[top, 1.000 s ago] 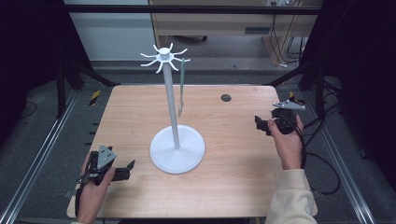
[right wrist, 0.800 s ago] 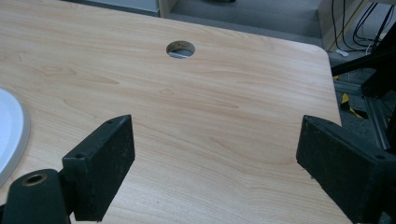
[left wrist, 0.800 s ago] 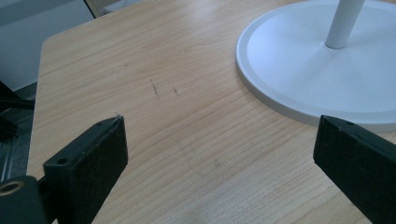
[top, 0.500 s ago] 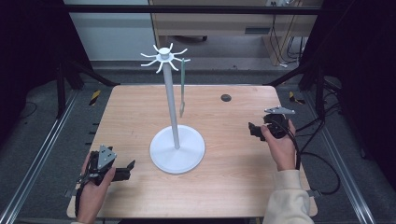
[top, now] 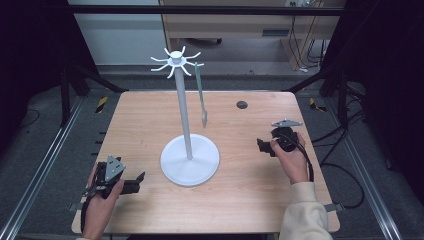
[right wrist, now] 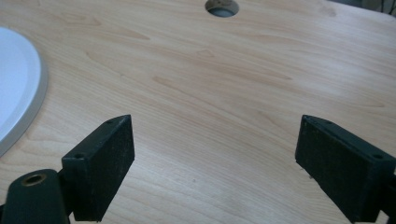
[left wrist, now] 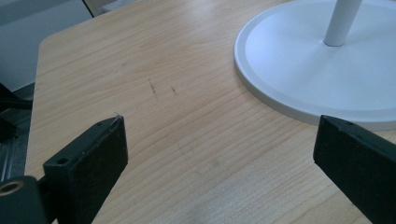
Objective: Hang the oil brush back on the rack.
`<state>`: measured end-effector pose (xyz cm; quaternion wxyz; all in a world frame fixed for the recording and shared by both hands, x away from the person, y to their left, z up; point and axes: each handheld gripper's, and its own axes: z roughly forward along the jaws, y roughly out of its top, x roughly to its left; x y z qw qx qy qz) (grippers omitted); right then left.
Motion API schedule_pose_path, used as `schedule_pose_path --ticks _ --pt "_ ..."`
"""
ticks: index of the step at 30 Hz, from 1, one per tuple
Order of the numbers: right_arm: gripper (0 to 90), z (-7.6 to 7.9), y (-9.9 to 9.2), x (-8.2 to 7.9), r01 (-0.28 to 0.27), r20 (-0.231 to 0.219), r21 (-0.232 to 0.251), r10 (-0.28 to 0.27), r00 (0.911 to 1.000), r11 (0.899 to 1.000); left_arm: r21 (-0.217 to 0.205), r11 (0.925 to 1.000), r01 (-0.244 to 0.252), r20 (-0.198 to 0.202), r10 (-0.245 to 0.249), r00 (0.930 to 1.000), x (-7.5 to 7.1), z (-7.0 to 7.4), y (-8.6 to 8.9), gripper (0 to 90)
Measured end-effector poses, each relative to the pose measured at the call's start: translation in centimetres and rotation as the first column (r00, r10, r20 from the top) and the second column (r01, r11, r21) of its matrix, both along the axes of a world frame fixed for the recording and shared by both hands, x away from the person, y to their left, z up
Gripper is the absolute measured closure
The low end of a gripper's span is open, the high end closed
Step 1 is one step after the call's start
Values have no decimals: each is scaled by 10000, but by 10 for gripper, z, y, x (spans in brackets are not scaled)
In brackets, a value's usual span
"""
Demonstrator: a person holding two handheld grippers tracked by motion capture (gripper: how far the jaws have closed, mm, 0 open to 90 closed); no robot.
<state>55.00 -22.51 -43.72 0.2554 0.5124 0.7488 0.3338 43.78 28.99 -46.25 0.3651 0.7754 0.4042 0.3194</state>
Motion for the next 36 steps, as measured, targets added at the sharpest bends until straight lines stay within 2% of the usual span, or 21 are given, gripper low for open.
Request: schedule_pose_path --ticks 14,16,19,27,36 --pt "127 -25 29 6 -843 -553 -387 821 9951 9957 58 10000 42 -61 -42 10000 0 -1 -1 27" --pt "143 -29 31 5 -918 -488 -247 905 9947 9955 60 10000 36 -54 -36 10000 1 -1 -1 27" --pt "144 -36 35 6 -1114 -631 -108 1105 9919 9937 67 10000 49 -56 -49 10000 0 -1 -2 27" --pt "144 -44 44 6 -1478 -719 460 1509 9859 9879 124 9999 73 -96 -72 9999 0 -1 -3 27" --pt "132 -46 48 6 -1579 -927 553 1625 9823 9859 91 10000 33 -94 -32 10000 1 -2 -2 27"
